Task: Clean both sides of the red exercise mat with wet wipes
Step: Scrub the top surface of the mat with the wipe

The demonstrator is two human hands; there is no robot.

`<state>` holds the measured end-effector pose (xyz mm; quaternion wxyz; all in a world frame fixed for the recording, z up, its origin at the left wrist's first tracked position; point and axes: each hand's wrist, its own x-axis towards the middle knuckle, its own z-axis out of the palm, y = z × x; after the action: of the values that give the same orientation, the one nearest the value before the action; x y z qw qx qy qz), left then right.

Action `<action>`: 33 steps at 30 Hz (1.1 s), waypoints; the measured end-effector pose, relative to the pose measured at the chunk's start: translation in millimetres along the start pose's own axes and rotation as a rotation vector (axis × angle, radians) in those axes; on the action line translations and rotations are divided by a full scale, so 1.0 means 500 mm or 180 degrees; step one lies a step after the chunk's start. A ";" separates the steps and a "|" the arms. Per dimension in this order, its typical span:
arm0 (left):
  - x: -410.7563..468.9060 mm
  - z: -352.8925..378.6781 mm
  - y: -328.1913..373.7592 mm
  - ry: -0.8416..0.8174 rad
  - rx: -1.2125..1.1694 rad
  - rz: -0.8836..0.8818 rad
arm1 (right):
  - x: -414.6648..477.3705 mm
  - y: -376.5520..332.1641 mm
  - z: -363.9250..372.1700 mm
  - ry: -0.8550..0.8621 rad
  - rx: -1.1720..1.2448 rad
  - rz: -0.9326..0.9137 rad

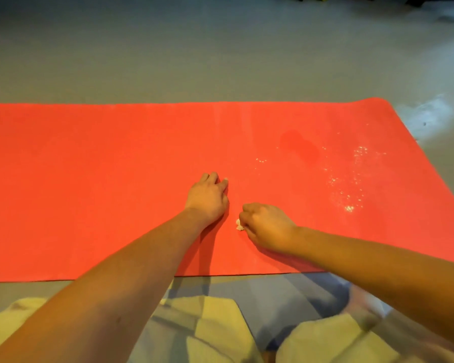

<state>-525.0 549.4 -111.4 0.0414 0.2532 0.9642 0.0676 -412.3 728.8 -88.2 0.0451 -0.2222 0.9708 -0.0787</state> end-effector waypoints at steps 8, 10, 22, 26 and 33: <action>-0.103 -0.045 0.043 -0.0595 0.0070 -0.0004 | 0.091 0.017 -0.010 0.0133 -0.0209 0.0776; -0.123 -0.057 0.055 -0.0801 0.0091 0.0002 | 0.063 -0.002 -0.007 0.0080 -0.0177 0.0670; -0.153 -0.089 0.098 -0.1545 0.0264 -0.0195 | -0.108 -0.063 -0.001 -0.0038 0.0440 0.0034; -0.149 -0.100 0.116 -0.1572 0.0400 -0.0233 | -0.074 -0.060 -0.002 0.0125 0.0422 0.0391; -0.141 -0.105 0.113 -0.1626 0.0503 -0.0241 | -0.129 -0.108 0.030 -0.0114 0.0187 -0.0285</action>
<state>-442.5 557.4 -48.1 0.2659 0.2283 0.9335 -0.0755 -329.7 706.9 -90.4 0.0654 -0.2654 0.9562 -0.1052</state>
